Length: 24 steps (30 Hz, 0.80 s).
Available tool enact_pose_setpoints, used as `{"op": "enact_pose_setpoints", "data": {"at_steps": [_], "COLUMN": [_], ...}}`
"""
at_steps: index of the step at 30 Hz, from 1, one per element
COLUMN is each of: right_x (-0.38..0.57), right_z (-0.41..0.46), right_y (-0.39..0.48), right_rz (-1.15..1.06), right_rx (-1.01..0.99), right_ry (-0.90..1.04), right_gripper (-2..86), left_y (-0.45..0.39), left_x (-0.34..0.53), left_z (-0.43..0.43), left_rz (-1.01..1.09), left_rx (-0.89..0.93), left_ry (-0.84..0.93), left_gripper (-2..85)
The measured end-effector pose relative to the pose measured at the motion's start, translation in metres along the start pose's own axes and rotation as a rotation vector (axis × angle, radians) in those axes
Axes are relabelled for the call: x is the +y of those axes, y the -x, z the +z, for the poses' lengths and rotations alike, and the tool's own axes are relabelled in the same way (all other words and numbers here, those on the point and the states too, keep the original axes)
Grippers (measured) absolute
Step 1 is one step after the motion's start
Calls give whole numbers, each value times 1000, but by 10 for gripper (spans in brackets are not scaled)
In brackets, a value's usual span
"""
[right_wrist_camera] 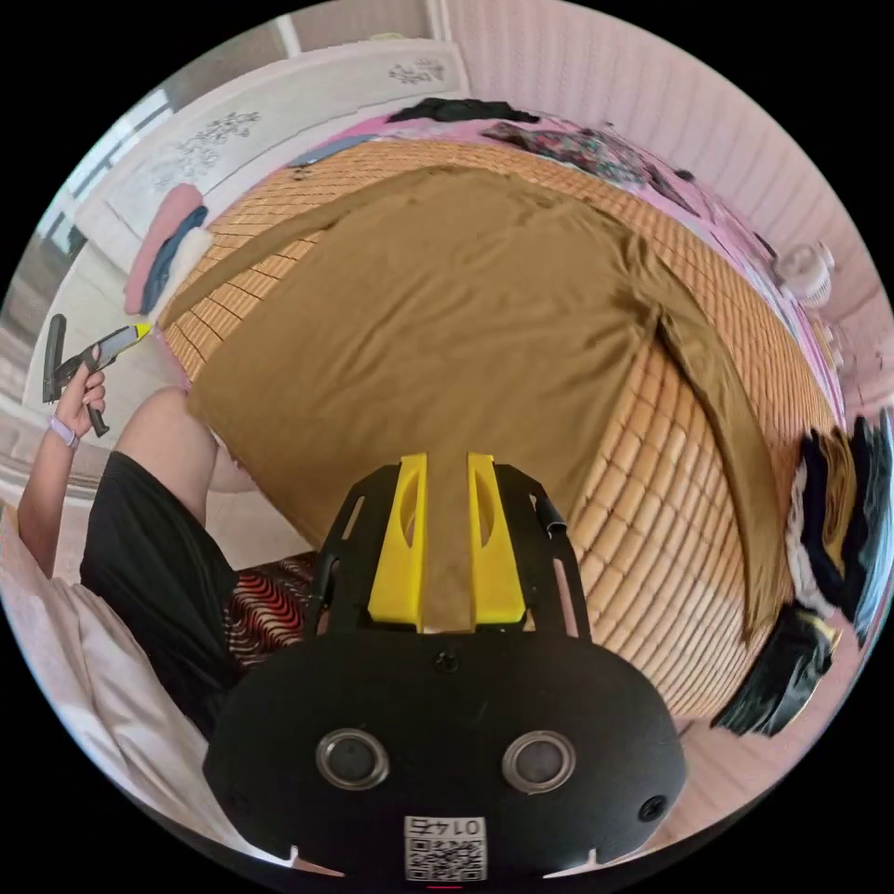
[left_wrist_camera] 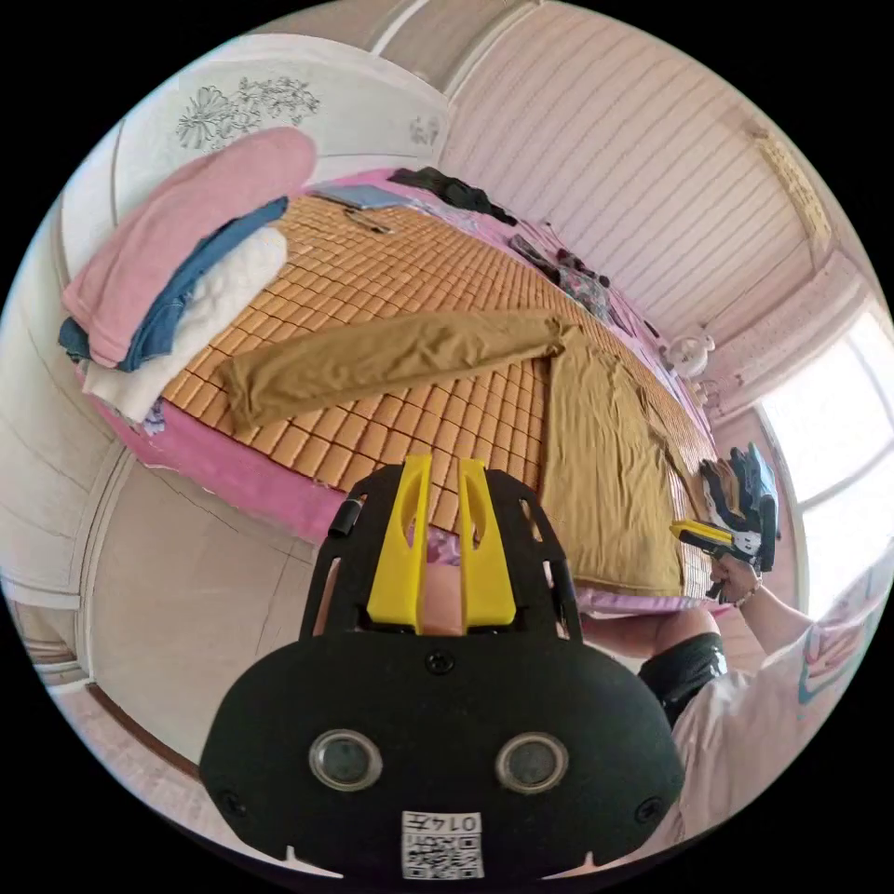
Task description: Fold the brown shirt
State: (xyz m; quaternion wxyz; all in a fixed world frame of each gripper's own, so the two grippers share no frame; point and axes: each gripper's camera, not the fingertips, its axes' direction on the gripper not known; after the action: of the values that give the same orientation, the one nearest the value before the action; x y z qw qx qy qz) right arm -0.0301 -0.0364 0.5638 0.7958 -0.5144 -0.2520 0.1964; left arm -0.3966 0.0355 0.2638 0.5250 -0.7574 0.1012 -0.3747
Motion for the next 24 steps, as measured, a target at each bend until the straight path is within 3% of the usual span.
{"op": "enact_pose_setpoints", "data": {"at_steps": [5, 11, 21, 24], "right_x": [74, 96, 117, 121], "right_z": [-4, 1, -5, -18], "right_y": [-26, -21, -4, 7], "right_rz": [303, 377, 423, 392], "right_rx": [-3, -11, -20, 19], "right_ry": [38, 12, 17, 2], "right_gripper": [68, 55, 43, 56], "left_y": [-84, -113, -99, -85], "left_x": [3, 3, 11, 13], "left_z": [54, 100, 95, 67], "left_rz": [294, 401, 333, 276], "left_rx": [-75, -223, -220, -191], "left_ry": [215, 414, 404, 274], "left_gripper": [55, 52, 55, 57]}}
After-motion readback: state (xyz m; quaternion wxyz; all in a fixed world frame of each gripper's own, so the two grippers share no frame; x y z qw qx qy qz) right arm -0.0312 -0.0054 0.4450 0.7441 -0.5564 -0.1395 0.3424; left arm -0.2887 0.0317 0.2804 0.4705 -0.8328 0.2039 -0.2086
